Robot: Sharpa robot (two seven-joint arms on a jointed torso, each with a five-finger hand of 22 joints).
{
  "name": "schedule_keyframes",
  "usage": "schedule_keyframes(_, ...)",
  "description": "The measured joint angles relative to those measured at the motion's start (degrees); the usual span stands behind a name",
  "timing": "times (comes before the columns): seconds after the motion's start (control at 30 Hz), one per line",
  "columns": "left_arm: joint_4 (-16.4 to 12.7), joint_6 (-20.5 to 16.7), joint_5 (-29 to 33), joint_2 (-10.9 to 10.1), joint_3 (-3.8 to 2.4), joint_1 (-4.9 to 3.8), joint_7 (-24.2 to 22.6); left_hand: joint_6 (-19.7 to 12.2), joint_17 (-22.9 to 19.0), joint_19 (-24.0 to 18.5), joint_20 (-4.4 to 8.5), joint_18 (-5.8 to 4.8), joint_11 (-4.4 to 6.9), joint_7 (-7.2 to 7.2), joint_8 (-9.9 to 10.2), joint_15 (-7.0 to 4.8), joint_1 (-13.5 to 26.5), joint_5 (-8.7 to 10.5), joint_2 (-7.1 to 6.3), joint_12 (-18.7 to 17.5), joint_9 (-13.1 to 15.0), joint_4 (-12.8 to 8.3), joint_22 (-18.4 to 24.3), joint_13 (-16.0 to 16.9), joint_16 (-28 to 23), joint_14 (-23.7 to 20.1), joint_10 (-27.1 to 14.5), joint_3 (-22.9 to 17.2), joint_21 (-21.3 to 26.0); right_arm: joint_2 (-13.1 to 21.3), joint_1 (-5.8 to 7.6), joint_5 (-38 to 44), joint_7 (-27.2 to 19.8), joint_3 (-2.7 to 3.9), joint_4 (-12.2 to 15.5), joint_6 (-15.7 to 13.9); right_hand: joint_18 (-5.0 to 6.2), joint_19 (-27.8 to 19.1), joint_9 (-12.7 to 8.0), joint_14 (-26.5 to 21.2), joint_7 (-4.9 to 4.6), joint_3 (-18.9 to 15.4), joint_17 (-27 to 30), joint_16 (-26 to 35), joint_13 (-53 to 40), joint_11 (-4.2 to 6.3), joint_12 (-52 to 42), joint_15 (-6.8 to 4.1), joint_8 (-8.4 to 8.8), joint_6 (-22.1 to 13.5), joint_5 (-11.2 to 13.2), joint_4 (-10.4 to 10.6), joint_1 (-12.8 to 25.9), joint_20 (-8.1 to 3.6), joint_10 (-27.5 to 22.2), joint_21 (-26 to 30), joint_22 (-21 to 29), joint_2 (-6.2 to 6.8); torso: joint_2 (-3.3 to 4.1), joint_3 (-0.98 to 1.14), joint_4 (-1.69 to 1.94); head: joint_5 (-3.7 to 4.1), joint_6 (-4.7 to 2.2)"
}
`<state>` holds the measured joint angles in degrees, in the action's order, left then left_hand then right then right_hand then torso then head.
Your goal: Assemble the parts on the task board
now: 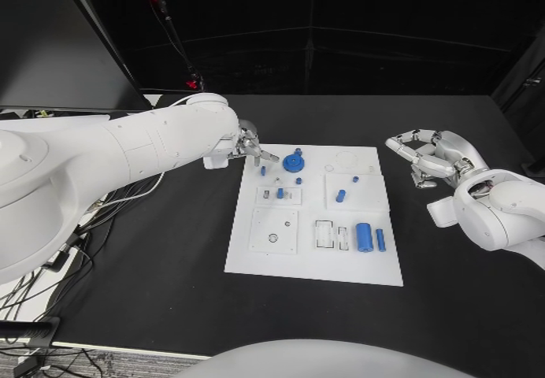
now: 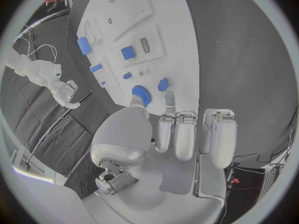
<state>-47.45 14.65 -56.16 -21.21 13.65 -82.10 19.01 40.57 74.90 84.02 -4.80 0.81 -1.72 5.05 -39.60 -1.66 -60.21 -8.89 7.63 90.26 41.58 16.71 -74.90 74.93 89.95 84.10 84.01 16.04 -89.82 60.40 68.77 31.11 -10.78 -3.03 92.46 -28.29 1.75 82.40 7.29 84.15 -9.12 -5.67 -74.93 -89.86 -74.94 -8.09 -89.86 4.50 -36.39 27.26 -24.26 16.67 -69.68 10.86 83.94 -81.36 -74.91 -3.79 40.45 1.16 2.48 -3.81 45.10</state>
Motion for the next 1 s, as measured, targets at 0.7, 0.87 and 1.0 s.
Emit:
schedule_keyframes(0.7, 3.5, 2.2, -0.5, 2.5, -0.01, 1.07, 0.1, 0.2, 0.0, 0.0, 0.00, 0.00, 0.00, 0.20, 0.8, 0.00, 0.8, 1.15, 1.68, 0.0, -0.8, 0.0, 0.0, 0.0, 0.0, 0.0, 0.0, 0.3, 0.0, -0.5, 0.00, 0.0, 0.0, 0.00, -0.2, 0.0, 0.00, 0.0, -0.1, 0.0, 0.00, 0.0, 0.0, 0.0, 0.0, 0.00, 0.0, 0.00, 0.00, 0.0, 0.0, 0.0, 0.0, 0.00, 0.0, 0.0, 0.0, 0.00, 0.02, 0.02, 0.00, 0.12, 0.65)
schedule_keyframes(0.87, 4.4, 3.0, -0.6, 2.9, -0.01, 1.31, 0.2, 0.2, 0.0, 0.0, 0.00, 0.00, 0.00, 0.20, 1.0, 0.00, 0.2, 0.78, 2.30, 0.0, -1.1, 0.0, 0.0, 0.0, 0.0, 0.0, 0.0, 0.3, 0.0, -0.5, 0.00, 0.0, 0.0, 0.00, -0.2, 0.0, 0.00, 0.0, -0.1, 0.0, 0.00, 0.0, 0.0, 0.0, 0.0, 0.00, 0.0, 0.00, 0.00, 0.0, 0.0, 0.0, 0.0, 0.00, 0.0, 0.0, 0.0, 0.00, 0.02, 0.02, 0.00, 0.13, 0.79)
schedule_keyframes(1.0, 4.9, 3.4, -0.6, 3.0, -0.01, 1.45, 0.2, 0.4, 0.0, 0.0, 0.00, 0.00, 0.00, 0.00, 1.2, 0.00, -0.8, -1.17, 3.26, 0.0, -1.4, 0.0, 0.0, 0.0, 0.0, 0.0, 0.0, 0.3, 0.0, -0.6, 0.00, 0.0, 0.0, 0.00, -0.3, 0.0, 0.00, 0.0, -0.1, -0.2, 0.00, 0.0, 0.0, 0.0, 0.0, 0.00, 0.0, 0.20, 0.00, 0.0, 0.0, 0.0, -0.2, 0.00, 0.0, 0.0, 0.0, -0.23, 0.02, 0.02, -0.01, 0.14, 0.90)
